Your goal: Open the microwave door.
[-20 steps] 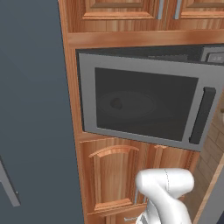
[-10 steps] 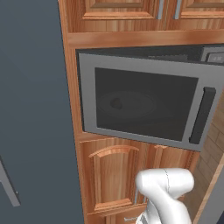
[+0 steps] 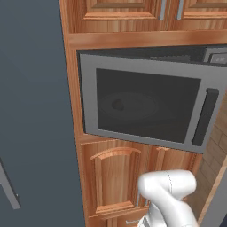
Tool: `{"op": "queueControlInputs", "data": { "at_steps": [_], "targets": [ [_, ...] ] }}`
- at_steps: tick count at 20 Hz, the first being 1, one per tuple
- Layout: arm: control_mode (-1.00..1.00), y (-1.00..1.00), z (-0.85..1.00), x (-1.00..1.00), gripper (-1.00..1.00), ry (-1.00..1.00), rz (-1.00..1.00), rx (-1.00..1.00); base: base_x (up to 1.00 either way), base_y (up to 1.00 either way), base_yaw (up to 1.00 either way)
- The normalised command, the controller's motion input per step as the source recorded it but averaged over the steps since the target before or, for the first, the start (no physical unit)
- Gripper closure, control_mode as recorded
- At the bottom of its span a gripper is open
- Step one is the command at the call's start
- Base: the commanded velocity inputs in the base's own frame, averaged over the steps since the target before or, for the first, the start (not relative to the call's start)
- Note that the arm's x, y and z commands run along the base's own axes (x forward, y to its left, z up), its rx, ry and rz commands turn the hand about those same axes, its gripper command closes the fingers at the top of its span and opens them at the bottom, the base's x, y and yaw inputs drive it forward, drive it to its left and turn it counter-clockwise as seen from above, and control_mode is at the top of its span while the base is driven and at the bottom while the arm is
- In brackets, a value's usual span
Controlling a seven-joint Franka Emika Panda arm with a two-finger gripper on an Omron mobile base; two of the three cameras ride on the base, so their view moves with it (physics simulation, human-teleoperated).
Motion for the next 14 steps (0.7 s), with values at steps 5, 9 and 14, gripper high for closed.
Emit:
{"op": "queueControlInputs", "data": {
  "at_steps": [5,9,14],
  "targets": [
    [-1.00,-0.34,-0.15,0.38,-1.00,-0.03,0.08,-0.23,0.00,0.00,0.00],
    [-1.00,-0.21,-0.16,0.49,-1.00,0.00,0.10,-0.18,0.00,0.00,0.00],
    [-1.00,-0.03,-0.19,0.64,-1.00,0.01,0.15,-0.06,0.00,0.00,0.00]
  ]
}}
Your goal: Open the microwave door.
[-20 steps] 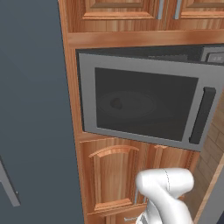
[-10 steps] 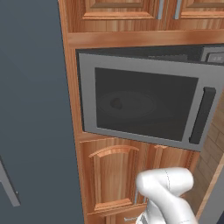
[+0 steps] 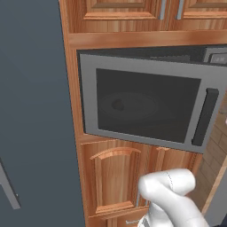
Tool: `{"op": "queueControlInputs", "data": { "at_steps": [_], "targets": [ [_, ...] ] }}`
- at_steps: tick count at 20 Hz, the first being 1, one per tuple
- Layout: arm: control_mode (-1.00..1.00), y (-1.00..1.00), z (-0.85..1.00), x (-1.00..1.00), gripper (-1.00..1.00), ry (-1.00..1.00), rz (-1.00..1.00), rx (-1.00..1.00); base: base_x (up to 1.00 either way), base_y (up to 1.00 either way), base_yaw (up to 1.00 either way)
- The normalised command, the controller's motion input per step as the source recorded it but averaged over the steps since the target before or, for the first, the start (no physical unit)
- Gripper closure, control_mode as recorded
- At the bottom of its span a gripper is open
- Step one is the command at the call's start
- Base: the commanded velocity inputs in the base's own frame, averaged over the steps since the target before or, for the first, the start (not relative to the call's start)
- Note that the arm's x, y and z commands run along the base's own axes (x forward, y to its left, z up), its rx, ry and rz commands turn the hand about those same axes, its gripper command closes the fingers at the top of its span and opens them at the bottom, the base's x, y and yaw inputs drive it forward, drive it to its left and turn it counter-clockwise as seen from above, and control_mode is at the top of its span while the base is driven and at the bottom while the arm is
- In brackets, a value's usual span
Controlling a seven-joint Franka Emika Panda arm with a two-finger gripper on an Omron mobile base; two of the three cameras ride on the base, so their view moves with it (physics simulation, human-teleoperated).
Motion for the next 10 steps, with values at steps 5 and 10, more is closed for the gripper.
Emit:
{"op": "queueControlInputs", "data": {
  "at_steps": [5,10],
  "targets": [
    [-1.00,-0.02,-0.19,0.63,-1.00,0.01,0.17,0.00,0.00,0.00,0.00],
    [-1.00,-0.01,-0.18,0.60,-1.00,0.00,0.17,0.00,0.00,0.00,0.00]
  ]
}}
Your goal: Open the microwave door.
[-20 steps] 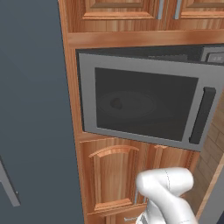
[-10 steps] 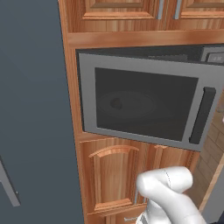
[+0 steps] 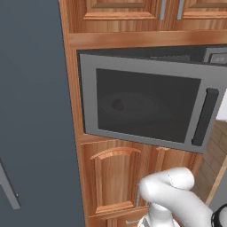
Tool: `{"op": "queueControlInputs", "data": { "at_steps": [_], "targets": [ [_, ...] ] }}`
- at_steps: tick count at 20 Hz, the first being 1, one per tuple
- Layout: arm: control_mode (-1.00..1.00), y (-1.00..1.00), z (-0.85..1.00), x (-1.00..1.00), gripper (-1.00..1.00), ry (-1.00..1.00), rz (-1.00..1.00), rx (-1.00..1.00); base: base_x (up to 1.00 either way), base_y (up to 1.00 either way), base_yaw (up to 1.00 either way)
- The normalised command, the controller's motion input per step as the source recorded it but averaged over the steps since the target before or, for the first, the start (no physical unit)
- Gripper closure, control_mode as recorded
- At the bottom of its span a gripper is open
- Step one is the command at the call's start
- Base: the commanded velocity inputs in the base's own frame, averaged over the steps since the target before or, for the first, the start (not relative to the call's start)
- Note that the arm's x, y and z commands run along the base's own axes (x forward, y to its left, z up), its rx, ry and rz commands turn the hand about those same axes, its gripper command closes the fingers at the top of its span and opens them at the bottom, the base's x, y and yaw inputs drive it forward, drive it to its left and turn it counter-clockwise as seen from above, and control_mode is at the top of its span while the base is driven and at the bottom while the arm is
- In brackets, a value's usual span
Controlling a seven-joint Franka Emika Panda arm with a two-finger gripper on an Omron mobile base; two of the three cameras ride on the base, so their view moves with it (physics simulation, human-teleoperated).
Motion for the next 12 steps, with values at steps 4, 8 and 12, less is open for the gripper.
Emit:
{"op": "queueControlInputs", "data": {
  "at_steps": [4,8,12],
  "targets": [
    [-1.00,0.01,-0.14,0.39,-1.00,0.00,0.19,0.00,0.00,0.00,0.00],
    [-1.00,0.19,-0.06,0.09,-1.00,-0.02,0.20,-0.03,0.00,0.00,0.00],
    [-1.00,0.40,0.00,-0.05,-1.00,-0.09,0.23,-0.06,0.00,0.00,0.00]
  ]
}}
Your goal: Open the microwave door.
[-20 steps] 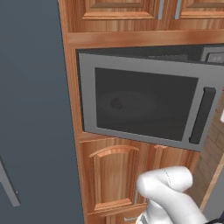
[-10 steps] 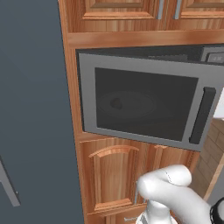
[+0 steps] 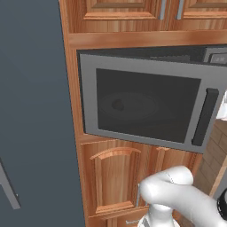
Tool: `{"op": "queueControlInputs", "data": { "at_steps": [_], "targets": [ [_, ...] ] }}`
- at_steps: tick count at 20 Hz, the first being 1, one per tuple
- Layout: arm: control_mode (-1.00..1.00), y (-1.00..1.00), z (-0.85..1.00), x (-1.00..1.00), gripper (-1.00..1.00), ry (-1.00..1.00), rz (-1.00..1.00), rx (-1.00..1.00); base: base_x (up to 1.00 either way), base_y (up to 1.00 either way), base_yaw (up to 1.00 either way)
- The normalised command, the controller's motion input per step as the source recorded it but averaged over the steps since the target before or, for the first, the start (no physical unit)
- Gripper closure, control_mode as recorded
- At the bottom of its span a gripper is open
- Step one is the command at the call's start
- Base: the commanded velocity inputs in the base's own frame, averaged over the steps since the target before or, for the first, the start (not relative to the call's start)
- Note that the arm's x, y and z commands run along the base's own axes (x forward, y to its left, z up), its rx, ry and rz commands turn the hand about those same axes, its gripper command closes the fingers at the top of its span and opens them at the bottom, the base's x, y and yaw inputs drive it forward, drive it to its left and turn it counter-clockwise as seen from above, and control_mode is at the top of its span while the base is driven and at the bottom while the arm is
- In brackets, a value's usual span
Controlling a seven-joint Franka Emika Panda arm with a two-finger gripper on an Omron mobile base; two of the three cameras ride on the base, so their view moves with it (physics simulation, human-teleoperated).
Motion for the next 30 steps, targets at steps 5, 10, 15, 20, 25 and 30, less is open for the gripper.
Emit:
{"op": "queueControlInputs", "data": {
  "at_steps": [5,10,15,20,25,30],
  "targets": [
    [-1.00,0.63,0.00,-0.29,-1.00,-0.13,0.23,-0.11,0.00,0.00,0.00],
    [-1.00,0.72,0.00,-0.93,-1.00,-0.19,0.24,-0.15,0.00,0.00,0.00],
    [-1.00,0.72,0.01,-1.00,-1.00,-0.19,0.25,-0.13,0.00,0.00,0.00],
    [-1.00,0.99,0.07,-0.86,-1.00,-0.09,0.30,-0.13,0.00,0.00,0.00],
    [-1.00,1.00,0.00,-0.80,-1.00,-0.08,0.36,-0.10,0.00,0.00,0.00],
    [-1.00,1.00,0.00,-0.79,-1.00,-0.10,0.37,-0.07,0.00,0.00,0.00]
  ]
}}
